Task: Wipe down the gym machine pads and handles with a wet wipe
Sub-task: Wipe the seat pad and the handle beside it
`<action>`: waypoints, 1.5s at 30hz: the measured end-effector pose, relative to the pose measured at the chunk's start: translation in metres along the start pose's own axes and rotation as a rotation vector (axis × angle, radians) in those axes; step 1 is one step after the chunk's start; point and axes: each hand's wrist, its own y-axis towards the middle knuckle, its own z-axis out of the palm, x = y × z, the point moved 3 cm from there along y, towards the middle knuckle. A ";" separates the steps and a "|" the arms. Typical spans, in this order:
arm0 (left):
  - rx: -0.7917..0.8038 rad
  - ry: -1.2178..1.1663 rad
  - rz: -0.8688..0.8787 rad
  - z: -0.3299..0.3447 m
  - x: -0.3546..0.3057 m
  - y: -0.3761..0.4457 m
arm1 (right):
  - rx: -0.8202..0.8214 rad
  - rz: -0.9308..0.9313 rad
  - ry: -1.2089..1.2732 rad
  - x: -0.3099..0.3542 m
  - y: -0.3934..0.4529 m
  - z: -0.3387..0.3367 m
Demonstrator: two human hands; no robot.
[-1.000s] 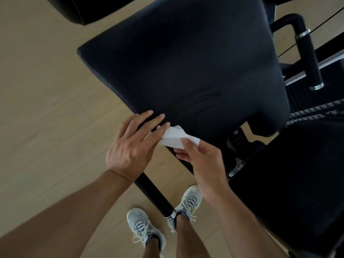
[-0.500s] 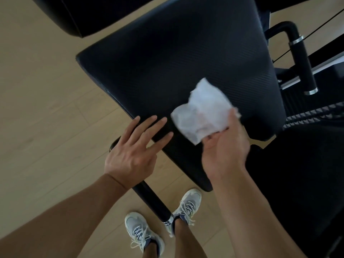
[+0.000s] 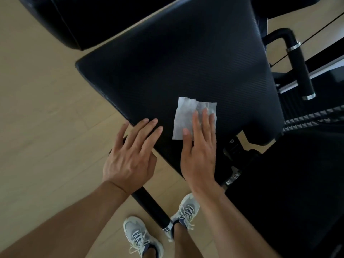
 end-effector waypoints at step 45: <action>-0.224 -0.237 -0.634 0.001 0.017 -0.002 | 0.308 -0.566 -0.256 0.004 -0.001 0.033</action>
